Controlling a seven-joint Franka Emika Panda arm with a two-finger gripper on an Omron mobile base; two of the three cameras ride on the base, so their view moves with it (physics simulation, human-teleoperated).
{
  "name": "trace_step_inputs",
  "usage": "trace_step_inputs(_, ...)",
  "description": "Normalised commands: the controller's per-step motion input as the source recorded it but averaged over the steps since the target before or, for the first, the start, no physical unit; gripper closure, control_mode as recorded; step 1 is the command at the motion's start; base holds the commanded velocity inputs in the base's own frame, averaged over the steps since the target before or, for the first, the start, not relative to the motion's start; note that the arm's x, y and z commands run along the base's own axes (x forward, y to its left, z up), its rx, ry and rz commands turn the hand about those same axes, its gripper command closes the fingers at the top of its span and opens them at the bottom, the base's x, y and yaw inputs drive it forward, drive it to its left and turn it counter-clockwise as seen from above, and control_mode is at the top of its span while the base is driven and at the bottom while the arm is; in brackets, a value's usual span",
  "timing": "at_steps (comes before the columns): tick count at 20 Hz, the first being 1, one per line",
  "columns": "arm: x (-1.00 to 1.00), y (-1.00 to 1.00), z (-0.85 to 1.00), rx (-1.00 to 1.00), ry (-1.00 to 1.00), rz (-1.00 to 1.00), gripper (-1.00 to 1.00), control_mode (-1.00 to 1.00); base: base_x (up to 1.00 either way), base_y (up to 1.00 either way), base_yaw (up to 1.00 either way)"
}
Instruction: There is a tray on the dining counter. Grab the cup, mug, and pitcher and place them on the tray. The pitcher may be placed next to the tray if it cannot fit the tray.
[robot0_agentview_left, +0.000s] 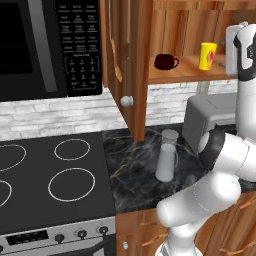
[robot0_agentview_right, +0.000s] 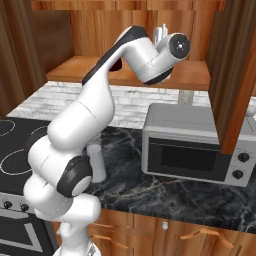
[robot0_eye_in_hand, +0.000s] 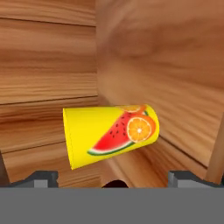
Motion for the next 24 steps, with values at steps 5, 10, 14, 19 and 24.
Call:
trace_step_inputs(5,0.29,-0.02,0.0,0.0,0.0,0.0,-1.0,-1.0,0.0,0.0,0.0)
trace_step_inputs(10,0.26,0.0,0.0,0.0,0.0,0.02,-1.0,-1.0,0.0,0.0,0.0)
trace_step_inputs(14,0.18,0.0,0.0,0.0,0.0,0.03,-1.0,-1.0,0.0,0.0,0.0)
trace_step_inputs(19,0.11,0.0,0.0,0.0,0.0,0.05,-1.0,-1.0,0.0,0.0,0.0)
trace_step_inputs(24,0.14,0.0,0.0,0.0,0.0,0.05,-1.0,-1.0,0.0,0.0,0.0)
